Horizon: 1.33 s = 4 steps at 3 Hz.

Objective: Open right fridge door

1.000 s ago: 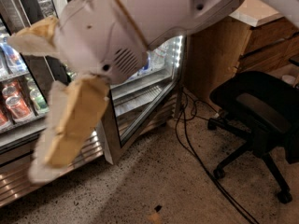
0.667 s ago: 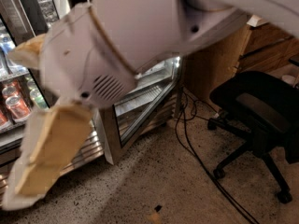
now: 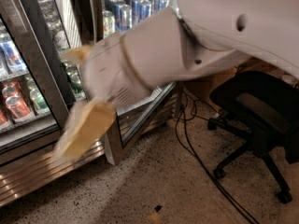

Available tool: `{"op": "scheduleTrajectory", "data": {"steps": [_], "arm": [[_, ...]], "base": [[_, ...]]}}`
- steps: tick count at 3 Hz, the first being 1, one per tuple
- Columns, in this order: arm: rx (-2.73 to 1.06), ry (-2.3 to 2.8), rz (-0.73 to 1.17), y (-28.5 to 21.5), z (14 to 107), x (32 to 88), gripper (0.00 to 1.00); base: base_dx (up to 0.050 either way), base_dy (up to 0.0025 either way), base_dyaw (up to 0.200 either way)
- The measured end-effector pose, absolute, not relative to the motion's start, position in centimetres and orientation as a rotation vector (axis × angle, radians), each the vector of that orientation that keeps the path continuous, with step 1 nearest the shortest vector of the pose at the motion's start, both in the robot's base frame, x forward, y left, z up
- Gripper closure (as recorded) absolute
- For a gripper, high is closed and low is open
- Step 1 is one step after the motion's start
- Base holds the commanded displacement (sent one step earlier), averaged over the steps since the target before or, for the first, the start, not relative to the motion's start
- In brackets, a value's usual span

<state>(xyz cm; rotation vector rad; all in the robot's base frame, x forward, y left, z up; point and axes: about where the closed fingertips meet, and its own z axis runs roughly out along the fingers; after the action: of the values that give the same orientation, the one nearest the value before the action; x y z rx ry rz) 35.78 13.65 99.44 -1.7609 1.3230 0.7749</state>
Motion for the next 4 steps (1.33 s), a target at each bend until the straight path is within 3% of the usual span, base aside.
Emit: {"op": "scheduleTrajectory", "data": {"steps": [1,4], "arm": [[-1.761,1.206,0.522,11.79,97.23,49.04,0.00],[-1.781,1.186,0.505,11.92,96.90,49.32,0.00]], "base": [[0.000,0.00000,0.000],[0.000,0.00000,0.000]]}}
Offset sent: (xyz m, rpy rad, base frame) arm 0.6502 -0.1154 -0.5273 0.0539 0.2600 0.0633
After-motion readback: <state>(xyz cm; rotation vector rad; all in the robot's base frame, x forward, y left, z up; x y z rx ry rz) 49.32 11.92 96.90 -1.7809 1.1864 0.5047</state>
